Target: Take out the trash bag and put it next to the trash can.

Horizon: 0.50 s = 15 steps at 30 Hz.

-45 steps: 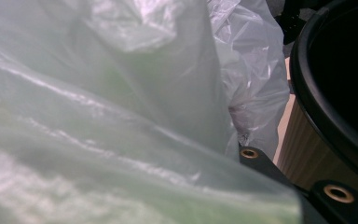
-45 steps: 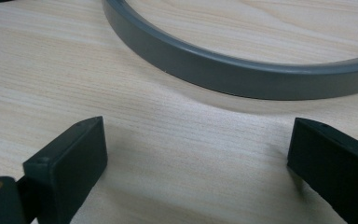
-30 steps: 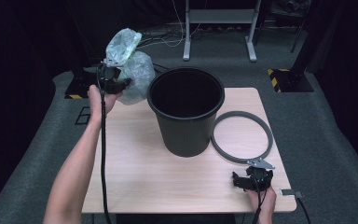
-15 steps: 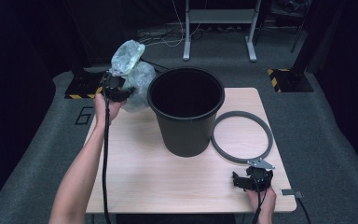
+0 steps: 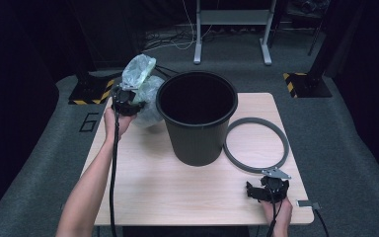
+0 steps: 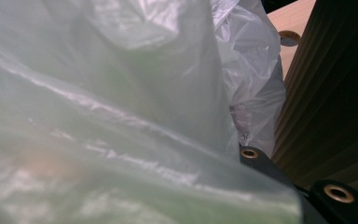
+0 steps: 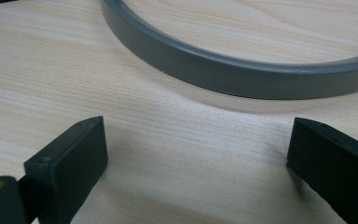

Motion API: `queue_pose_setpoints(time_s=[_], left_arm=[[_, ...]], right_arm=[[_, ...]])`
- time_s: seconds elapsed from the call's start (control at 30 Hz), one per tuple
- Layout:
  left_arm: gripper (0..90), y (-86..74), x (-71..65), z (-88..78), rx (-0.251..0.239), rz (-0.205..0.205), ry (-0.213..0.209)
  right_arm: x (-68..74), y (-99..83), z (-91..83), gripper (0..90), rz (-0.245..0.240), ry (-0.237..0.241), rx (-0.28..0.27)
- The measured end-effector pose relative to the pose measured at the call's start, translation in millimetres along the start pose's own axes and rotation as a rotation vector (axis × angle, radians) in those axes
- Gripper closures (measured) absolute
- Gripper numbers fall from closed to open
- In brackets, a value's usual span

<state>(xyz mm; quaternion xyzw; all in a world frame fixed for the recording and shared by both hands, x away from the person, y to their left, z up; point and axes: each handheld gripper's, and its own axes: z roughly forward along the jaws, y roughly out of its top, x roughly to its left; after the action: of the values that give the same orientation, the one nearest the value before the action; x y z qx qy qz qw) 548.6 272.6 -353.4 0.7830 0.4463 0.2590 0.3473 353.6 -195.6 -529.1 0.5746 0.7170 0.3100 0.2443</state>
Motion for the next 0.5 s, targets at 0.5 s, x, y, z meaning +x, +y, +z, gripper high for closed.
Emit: queue_pose_setpoints(time_s=[0.5], left_arm=[[85.3, -16.2, -17.4, 32.5, 0.052, 0.012, -0.017]], right_arm=[[-0.5, 0.3, 0.3, 4.7, -0.003, 0.002, -0.003]])
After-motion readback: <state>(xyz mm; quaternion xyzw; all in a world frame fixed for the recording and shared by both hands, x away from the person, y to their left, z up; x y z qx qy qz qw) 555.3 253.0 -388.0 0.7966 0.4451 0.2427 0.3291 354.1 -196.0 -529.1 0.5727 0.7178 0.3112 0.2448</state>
